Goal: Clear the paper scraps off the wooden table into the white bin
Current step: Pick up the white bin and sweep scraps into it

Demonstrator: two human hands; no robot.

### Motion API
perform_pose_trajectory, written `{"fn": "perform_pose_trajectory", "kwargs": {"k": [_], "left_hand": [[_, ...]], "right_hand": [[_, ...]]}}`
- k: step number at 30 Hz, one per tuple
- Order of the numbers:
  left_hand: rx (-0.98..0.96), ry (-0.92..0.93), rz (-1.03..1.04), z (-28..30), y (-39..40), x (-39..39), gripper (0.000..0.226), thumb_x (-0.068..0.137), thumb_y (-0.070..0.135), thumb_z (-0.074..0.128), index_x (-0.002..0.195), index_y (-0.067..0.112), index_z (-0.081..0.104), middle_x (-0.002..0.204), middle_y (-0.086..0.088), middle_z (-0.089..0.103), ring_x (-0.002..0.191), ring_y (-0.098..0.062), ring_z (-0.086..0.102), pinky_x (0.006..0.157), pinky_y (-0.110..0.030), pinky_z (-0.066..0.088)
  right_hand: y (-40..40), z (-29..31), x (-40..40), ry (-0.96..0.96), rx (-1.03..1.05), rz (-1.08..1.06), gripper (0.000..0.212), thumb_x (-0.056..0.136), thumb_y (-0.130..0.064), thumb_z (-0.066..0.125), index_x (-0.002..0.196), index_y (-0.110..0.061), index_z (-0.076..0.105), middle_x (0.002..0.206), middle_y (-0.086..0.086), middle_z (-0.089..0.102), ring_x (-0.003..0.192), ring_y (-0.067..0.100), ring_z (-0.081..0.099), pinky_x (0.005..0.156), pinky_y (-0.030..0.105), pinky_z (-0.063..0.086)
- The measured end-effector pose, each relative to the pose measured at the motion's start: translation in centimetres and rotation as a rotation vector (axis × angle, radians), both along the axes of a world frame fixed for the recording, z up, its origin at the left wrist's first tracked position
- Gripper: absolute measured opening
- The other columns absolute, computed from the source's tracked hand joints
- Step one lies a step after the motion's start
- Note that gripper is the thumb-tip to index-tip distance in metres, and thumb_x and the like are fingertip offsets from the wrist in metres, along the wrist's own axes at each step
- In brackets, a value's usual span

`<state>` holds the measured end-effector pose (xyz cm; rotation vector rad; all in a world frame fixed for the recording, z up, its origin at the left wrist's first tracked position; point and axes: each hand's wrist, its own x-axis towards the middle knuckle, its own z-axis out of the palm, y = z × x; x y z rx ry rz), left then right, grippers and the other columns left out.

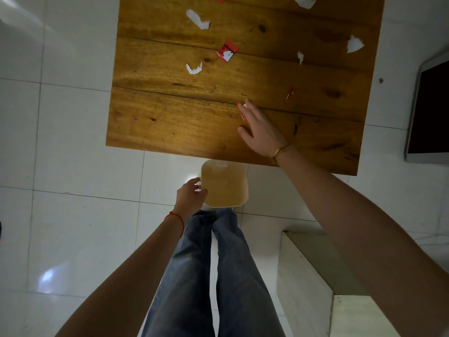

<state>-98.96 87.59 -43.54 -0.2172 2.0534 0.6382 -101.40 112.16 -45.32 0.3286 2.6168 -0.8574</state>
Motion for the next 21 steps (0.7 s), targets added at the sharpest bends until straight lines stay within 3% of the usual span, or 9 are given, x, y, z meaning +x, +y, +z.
{"fn": "perform_pose_trajectory", "kwargs": {"k": [5,9,14,16,18,21], "left_hand": [[0.004,-0.01,0.017,0.0,0.0,-0.1,0.048,0.091,0.023,0.051,0.137,0.01,0.044,0.132,-0.012,0.059,0.117,-0.029,0.058,0.1,-0.042,0.045],[0.002,-0.016,0.011,0.0,-0.1,-0.2,0.048,0.09,0.022,0.051,0.137,0.01,0.045,0.132,-0.013,0.058,0.118,-0.03,0.058,0.1,-0.042,0.045],[0.018,-0.02,0.023,0.2,-0.1,-0.1,0.048,0.09,0.023,0.052,0.136,0.01,0.045,0.132,-0.013,0.058,0.118,-0.03,0.058,0.101,-0.043,0.044],[0.031,-0.025,0.017,0.2,-0.1,-0.1,0.047,0.09,0.023,0.053,0.135,0.011,0.047,0.13,-0.013,0.06,0.115,-0.031,0.059,0.099,-0.044,0.046],[0.043,-0.026,0.007,0.1,0.0,0.0,0.045,0.089,0.022,0.053,0.133,0.012,0.049,0.128,-0.013,0.061,0.113,-0.03,0.061,0.097,-0.043,0.048],[0.044,-0.025,-0.021,-0.2,0.3,0.0,0.045,0.09,0.021,0.052,0.134,0.012,0.048,0.128,-0.012,0.061,0.113,-0.028,0.061,0.097,-0.041,0.048]], "right_hand": [[-4.4,-0.3,2.2,0.028,0.023,0.149,0.059,0.098,-0.033,0.04,0.15,-0.015,0.018,0.16,0.0,0.01,0.147,0.016,0.003,0.118,0.039,0.016],[-6.7,-0.6,6.1,0.07,0.117,0.385,0.059,0.097,-0.032,0.04,0.149,-0.01,0.021,0.158,0.007,0.017,0.146,0.022,0.01,0.119,0.039,0.015],[-7.4,0.2,10.2,0.138,-0.063,0.451,0.053,0.092,-0.019,0.049,0.143,-0.01,0.037,0.149,0.01,0.037,0.138,0.024,0.033,0.114,0.041,0.03],[-6.0,0.5,9.7,0.199,-0.012,0.314,0.049,0.095,-0.02,0.044,0.142,-0.012,0.037,0.152,0.009,0.034,0.14,0.023,0.029,0.114,0.041,0.029],[-3.5,0.7,7.7,0.214,0.114,0.044,0.048,0.098,-0.025,0.036,0.145,-0.015,0.031,0.156,0.007,0.025,0.144,0.021,0.019,0.116,0.043,0.025],[1.6,0.6,4.3,0.127,0.274,-0.253,0.053,0.1,-0.03,0.031,0.149,-0.013,0.021,0.159,0.009,0.014,0.146,0.024,0.009,0.118,0.044,0.017]]}}
